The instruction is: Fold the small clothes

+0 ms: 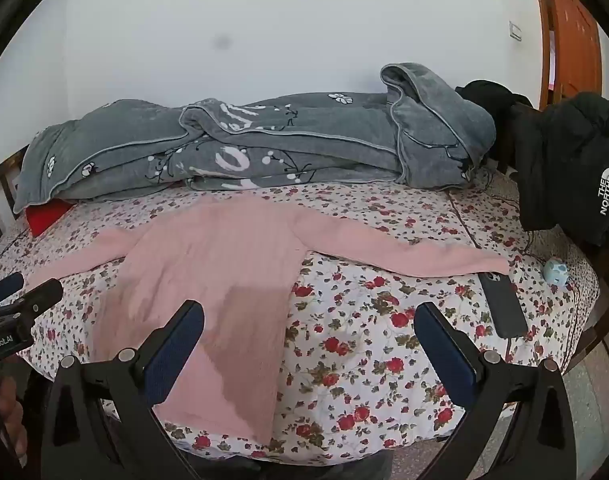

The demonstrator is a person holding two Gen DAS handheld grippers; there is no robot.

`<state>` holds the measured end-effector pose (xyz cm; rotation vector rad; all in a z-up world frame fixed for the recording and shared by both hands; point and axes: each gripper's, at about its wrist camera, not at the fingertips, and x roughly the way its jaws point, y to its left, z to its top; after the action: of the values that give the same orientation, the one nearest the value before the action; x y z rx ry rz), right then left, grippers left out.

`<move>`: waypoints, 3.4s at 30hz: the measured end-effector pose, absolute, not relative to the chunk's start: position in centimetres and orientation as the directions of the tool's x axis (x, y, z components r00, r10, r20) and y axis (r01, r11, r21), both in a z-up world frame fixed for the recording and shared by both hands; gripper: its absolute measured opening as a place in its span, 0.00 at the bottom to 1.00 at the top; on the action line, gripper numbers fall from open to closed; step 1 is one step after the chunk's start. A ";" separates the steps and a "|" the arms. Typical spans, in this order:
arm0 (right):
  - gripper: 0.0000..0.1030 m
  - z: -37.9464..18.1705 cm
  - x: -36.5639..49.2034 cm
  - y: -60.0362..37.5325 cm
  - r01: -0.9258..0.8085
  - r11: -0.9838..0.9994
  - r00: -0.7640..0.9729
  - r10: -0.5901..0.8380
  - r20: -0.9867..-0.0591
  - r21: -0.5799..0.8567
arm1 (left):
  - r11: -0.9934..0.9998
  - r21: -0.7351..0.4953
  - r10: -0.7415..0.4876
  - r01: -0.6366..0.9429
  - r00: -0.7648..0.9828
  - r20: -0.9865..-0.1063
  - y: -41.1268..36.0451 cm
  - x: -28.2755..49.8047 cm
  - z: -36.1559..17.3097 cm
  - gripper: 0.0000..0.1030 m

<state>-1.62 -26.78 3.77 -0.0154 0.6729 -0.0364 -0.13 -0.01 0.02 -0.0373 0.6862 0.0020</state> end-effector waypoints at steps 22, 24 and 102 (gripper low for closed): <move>1.00 4.2 -1.9 -25.5 0.008 1.000 0.765 0.004 -0.644 0.015 | 0.999 -0.020 0.015 -0.035 0.787 -0.616 0.4 -0.3 0.5 1.00; 1.00 4.4 -1.9 -25.4 0.005 1.000 0.767 0.006 -0.642 0.016 | 0.999 -0.022 0.016 -0.037 0.787 -0.617 0.5 -0.3 0.5 1.00; 1.00 5.3 -3.2 -23.0 -0.043 0.999 0.803 0.049 -0.595 0.024 | 0.999 -0.035 0.002 -0.028 0.815 -0.579 1.5 -0.6 0.0 1.00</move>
<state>-3.21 -23.03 5.27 0.0099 0.6374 0.0495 -0.55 1.51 0.03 -0.0430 0.6177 0.0163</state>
